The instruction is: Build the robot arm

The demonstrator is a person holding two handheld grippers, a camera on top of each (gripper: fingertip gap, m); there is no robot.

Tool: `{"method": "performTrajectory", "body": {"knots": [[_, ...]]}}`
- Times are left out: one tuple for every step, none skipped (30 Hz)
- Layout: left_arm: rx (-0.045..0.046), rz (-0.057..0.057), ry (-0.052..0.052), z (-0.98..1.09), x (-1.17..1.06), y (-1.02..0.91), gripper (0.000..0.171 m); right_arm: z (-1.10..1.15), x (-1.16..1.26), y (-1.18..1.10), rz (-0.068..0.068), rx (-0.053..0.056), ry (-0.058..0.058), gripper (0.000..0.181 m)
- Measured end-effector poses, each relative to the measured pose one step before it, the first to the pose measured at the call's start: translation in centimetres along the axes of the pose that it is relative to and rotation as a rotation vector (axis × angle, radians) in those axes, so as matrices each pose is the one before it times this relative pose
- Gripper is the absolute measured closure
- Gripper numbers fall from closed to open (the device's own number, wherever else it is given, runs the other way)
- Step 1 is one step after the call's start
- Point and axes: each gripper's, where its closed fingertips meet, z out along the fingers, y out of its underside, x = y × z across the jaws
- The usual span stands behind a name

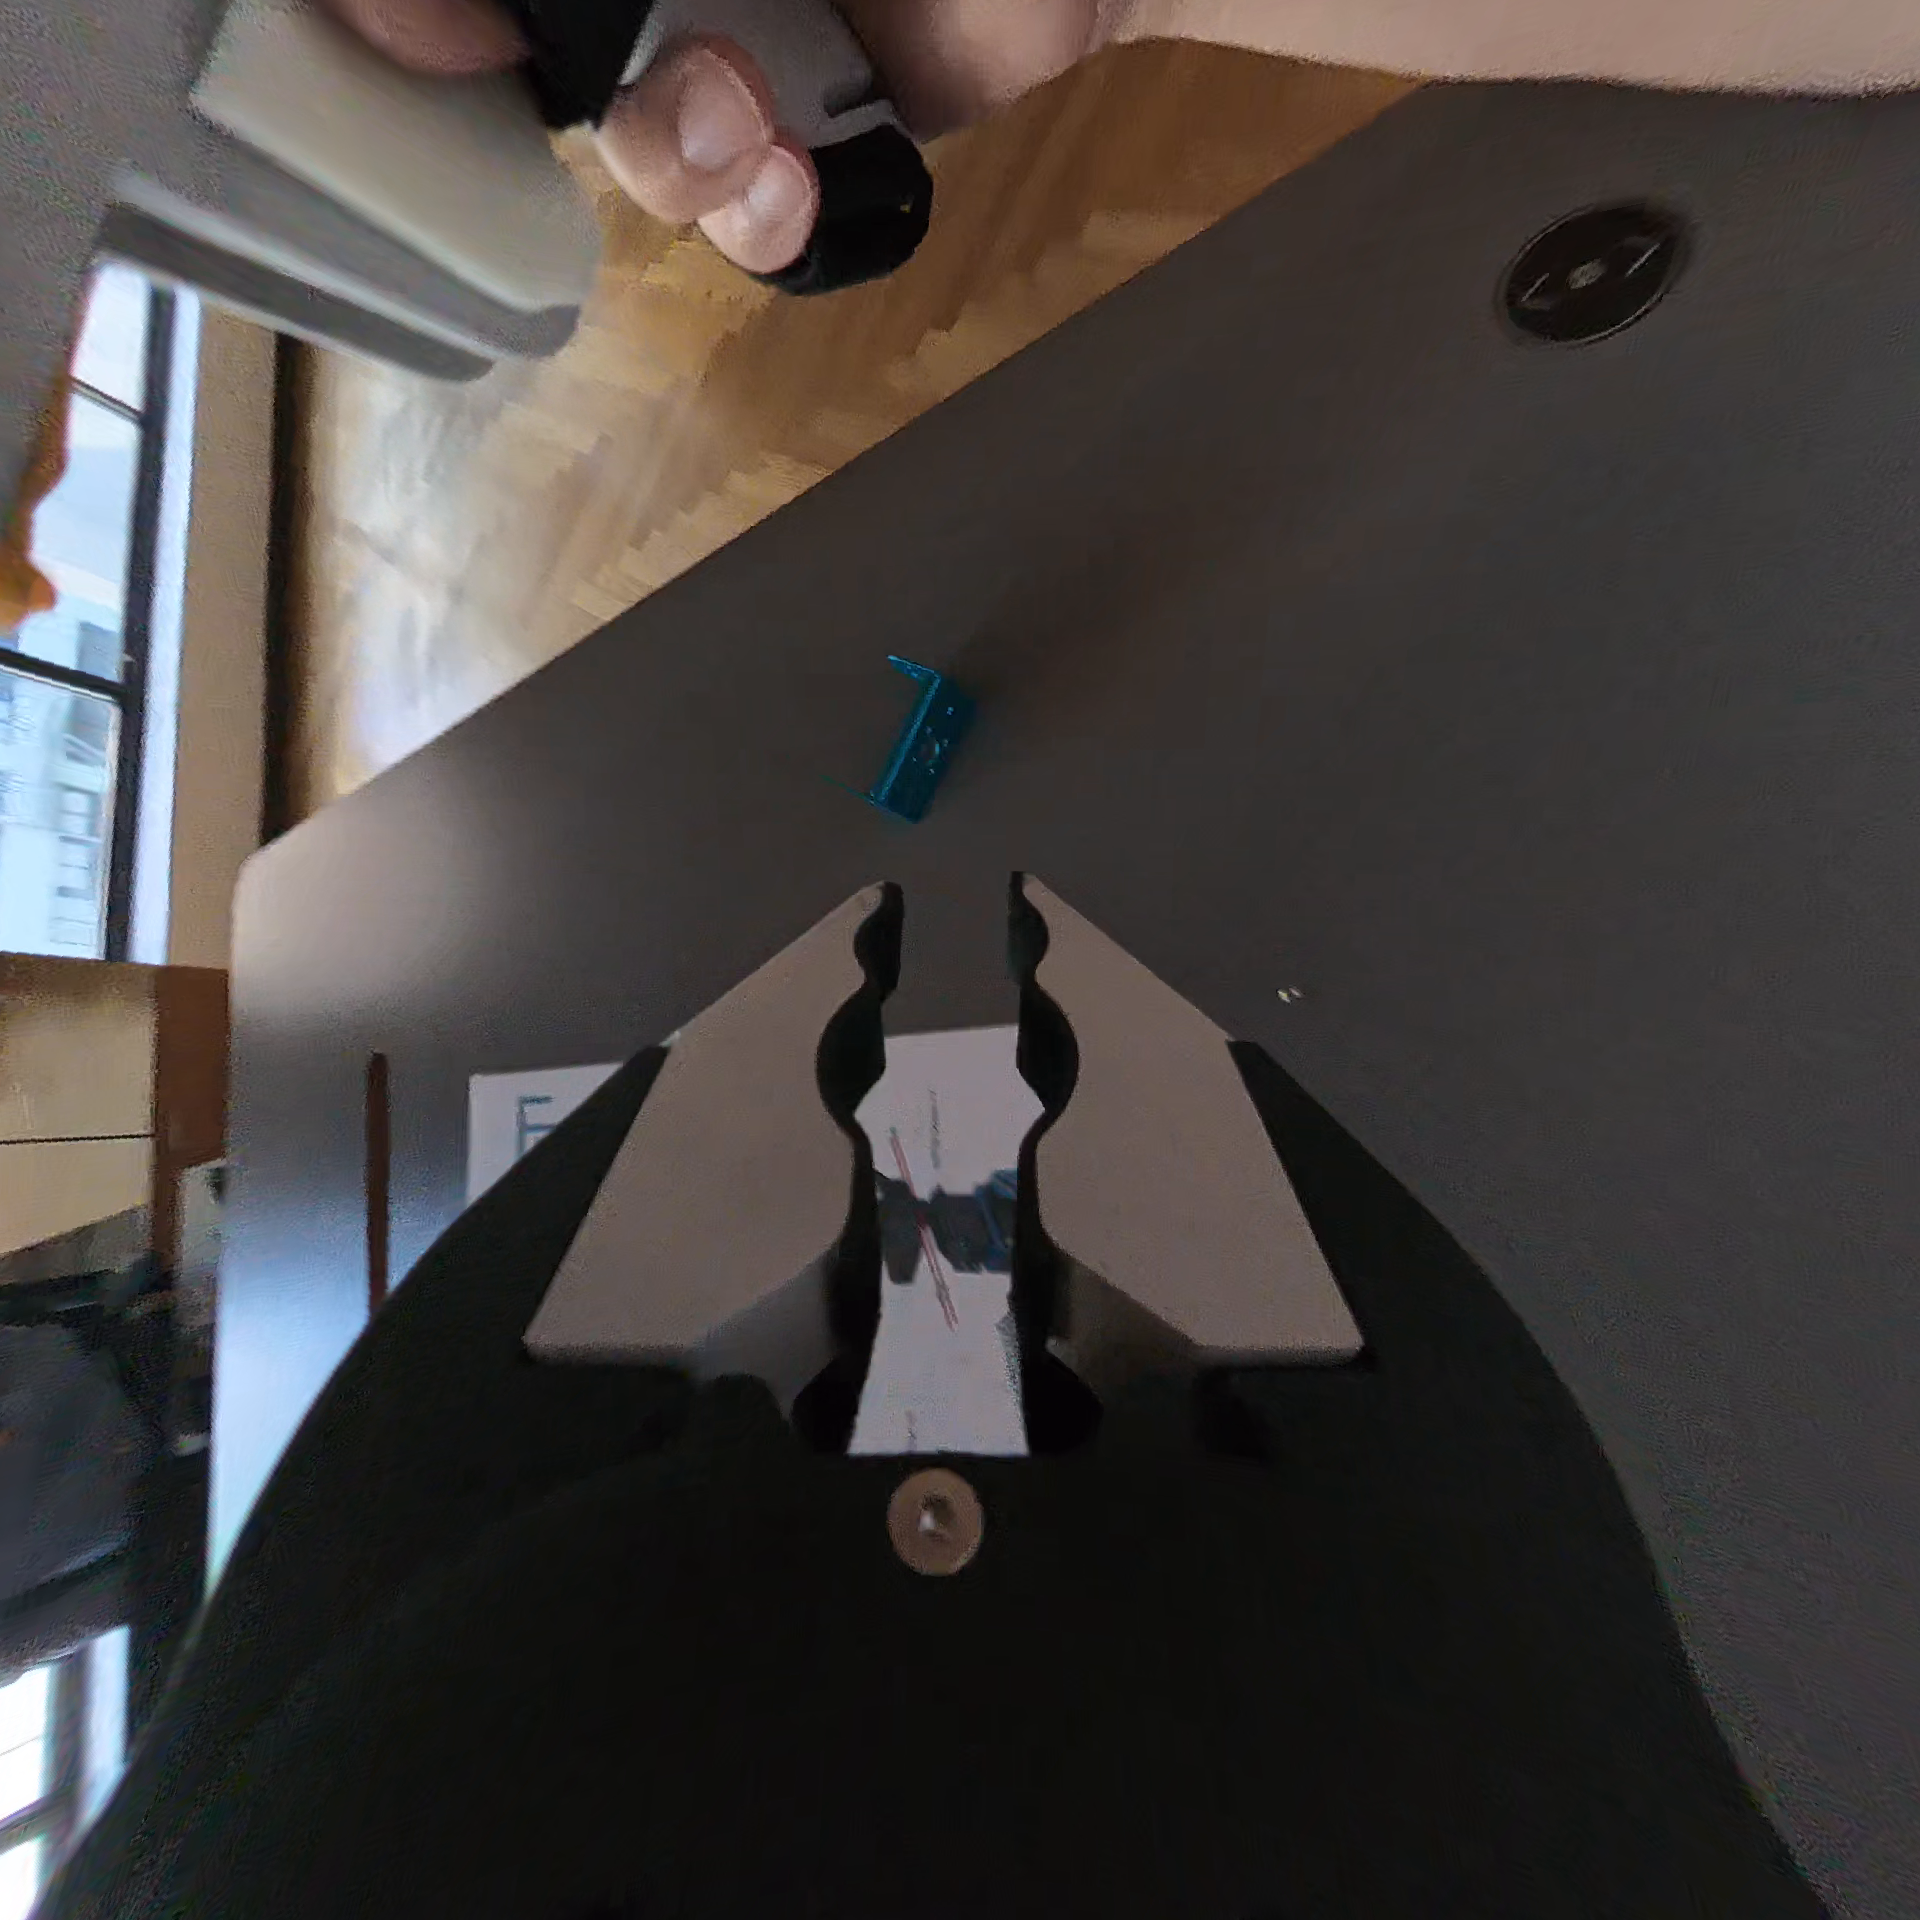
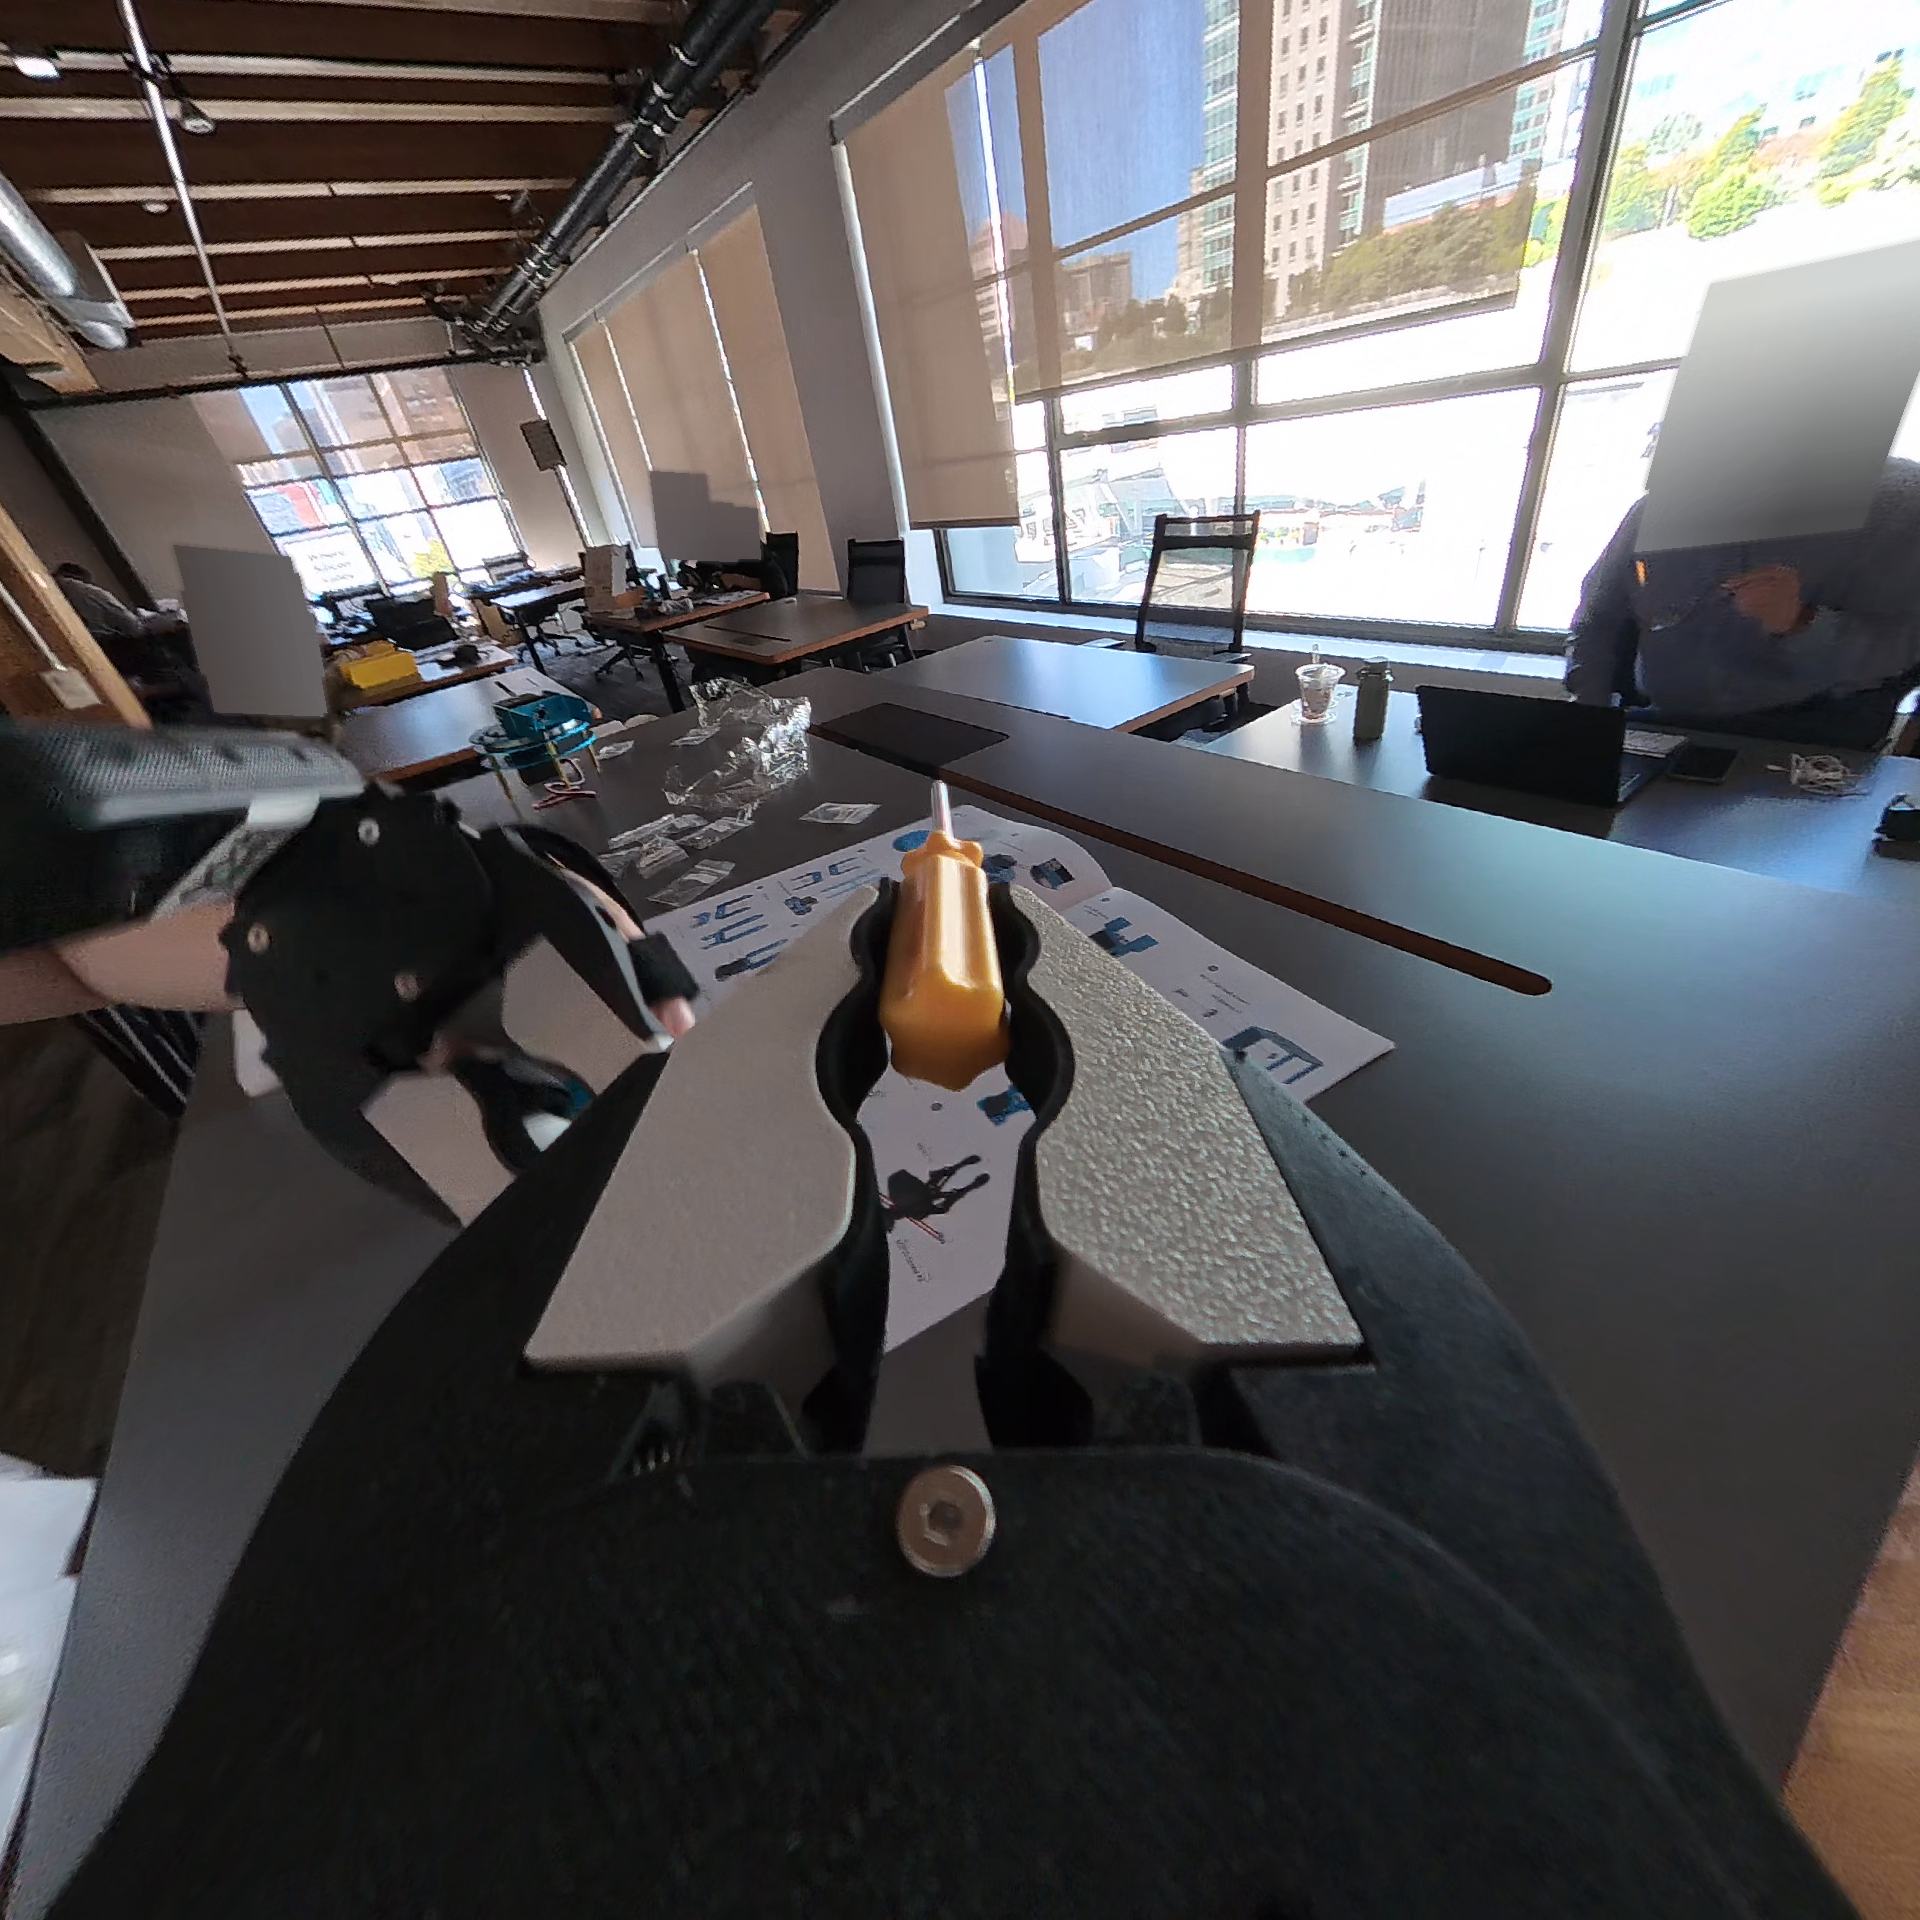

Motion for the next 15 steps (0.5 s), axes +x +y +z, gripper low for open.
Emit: {"method": "performTrajectory", "body": {"knots": [[-0.00844, 0.0485, -0.0298, 1.432, -0.496, -0.369, 0.153, 0.009, 0.223, 0.078, -0.0137, -0.0051, 0.018, 0.166], [0.0113, 0.0351, -0.0166, 1.219, -0.255, -0.484, 0.153, -0.005, 0.269, 0.058, -0.0112, -0.0049, 0.0199, 0.166], [0.01156, 0.0135, 0.0055, 1.1, -0.013, -0.368, 0.153, -0.048, 0.138, -0.005, -0.0052, -0.0008, 0.0099, 0.166], [-0.00019, -0.0028, 0.0188, 1.074, 0.075, -0.093, 0.153, -0.065, 0.083, -0.067, -0.0024, 0.005, 0.0056, 0.166], [-0.0042, -0.0081, 0.0332, 1.037, 0.135, 0.144, 0.152, -0.087, 0.162, -0.013, -0.0009, 0.0014, 0.0087, 0.166], [-0.01294, -0.009, 0.036, 0.953, 0.103, 0.325, 0.146, -0.084, 0.188, 0.035, -0.0019, -0.0021, 0.0095, 0.166], [-0.01355, -0.0002, 0.0087, 0.748, -0.297, 0.32, 0.144, -0.073, 0.155, 0.013, -0.0006, -0.0013, 0.0072, 0.166], [0.00141, 0.002, 0.0029, 0.49, -0.376, 0.114, 0.142, -0.039, 0.054, 0.021, 0.0027, -0.0005, 0.001, 0.166], [0.01651, -0.0052, 0.0184, 0.23, -0.177, -0.186, 0.14, 0.003, -0.014, 0.056, 0.0012, -0.0007, -0.003, 0.166], [0.02298, -0.0093, 0.0245, 0.069, -0.109, -0.309, 0.141, 0.04, -0.019, 0.131, -0.0007, -0.0051, -0.0014, 0.166], [0.01384, -0.0123, 0.0371, 0.067, 0.023, -0.212, 0.141, 0.057, -0.003, 0.168, -0.0024, -0.0069, 0.0008, 0.166], [-0.00101, -0.0126, 0.0559, 0.15, 0.257, 0.021, 0.142, 0.063, 0.028, 0.179, -0.0047, -0.0084, 0.0028, 0.166], [-0.01723, -0.0177, 0.0412, 0.252, -0.004, 0.249, 0.141, 0.043, 0.073, 0.178, -0.005, -0.0078, 0.0047, 0.166], [-0.01834, -0.0101, 0.0337, 0.249, -0.014, 0.27, 0.138, 0.018, 0.097, 0.1, -0.0003, -0.004, 0.0042, 0.166], [-0.01319, 0.0026, 0.023, 0.168, 0.029, 0.204, 0.142, -0.051, 0.091, -0.007, 0.0003, 0.0004, 0.0034, 0.166]]}}
